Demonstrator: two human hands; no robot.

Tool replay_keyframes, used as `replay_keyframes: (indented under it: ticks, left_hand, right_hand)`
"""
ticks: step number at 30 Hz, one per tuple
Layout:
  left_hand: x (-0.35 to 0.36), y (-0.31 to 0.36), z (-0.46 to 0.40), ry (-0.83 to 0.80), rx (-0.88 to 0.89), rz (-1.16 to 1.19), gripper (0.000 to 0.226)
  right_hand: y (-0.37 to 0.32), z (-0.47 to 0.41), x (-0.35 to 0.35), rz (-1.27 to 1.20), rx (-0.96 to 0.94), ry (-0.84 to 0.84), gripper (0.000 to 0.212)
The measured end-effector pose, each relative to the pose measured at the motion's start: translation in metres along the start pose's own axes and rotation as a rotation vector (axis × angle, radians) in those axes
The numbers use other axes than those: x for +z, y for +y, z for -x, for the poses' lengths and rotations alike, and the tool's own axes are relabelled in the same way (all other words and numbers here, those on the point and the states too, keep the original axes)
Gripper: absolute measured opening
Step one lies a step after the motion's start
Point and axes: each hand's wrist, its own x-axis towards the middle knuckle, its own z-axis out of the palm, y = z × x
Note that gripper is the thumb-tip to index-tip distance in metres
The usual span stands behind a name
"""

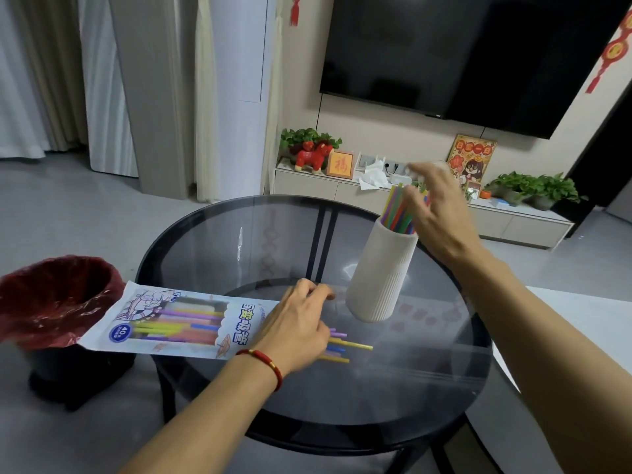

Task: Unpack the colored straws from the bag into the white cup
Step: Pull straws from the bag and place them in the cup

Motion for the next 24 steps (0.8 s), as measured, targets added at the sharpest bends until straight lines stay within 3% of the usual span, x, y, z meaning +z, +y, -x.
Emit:
replay_keyframes:
  ticks: [3, 7, 11, 13, 15, 19, 21, 24]
  left_hand:
    - [-0.005, -0.004, -0.002, -0.035, 0.013, -0.071, 0.05]
    - [-0.01, -0.013, -0.001, -0.232, -0.034, -0.296, 0.078]
    - [-0.006, -0.025, 0.005, -0.369, -0.019, -0.469, 0.099]
    - [-0.006, -0.032, 0.006, -0.41, -0.055, -0.484, 0.11]
    - [-0.006, -0.037, 0.007, -0.443, -0.102, -0.517, 0.117]
    - [-0.001, -0.041, 0.006, -0.469, -0.156, -0.507, 0.113]
    - [0.002, -0.039, 0.005, -0.454, -0.147, -0.502, 0.106]
    - [0.006, -0.037, 0.004, -0.447, -0.152, -0.5, 0.093]
  right_hand:
    - [0.004, 0.011, 0.008, 0.05, -0.049, -0.151, 0.05]
    - [0.001, 0.019, 0.007, 0.033, -0.091, 0.09, 0.049]
    - [-0.006, 0.051, 0.014, 0.011, -0.32, 0.296, 0.032]
    - [-0.005, 0.08, 0.029, -0.03, -0.356, 0.167, 0.02]
    - [0.0, 0.108, 0.052, -0.015, -0.3, -0.132, 0.02]
    - [0.017, 0.151, 0.103, 0.068, -0.127, -0.665, 0.056]
    - [0.02, 0.163, 0.119, 0.125, -0.171, -0.723, 0.069]
    - [0.02, 0.168, 0.131, 0.242, -0.27, -0.669, 0.06]
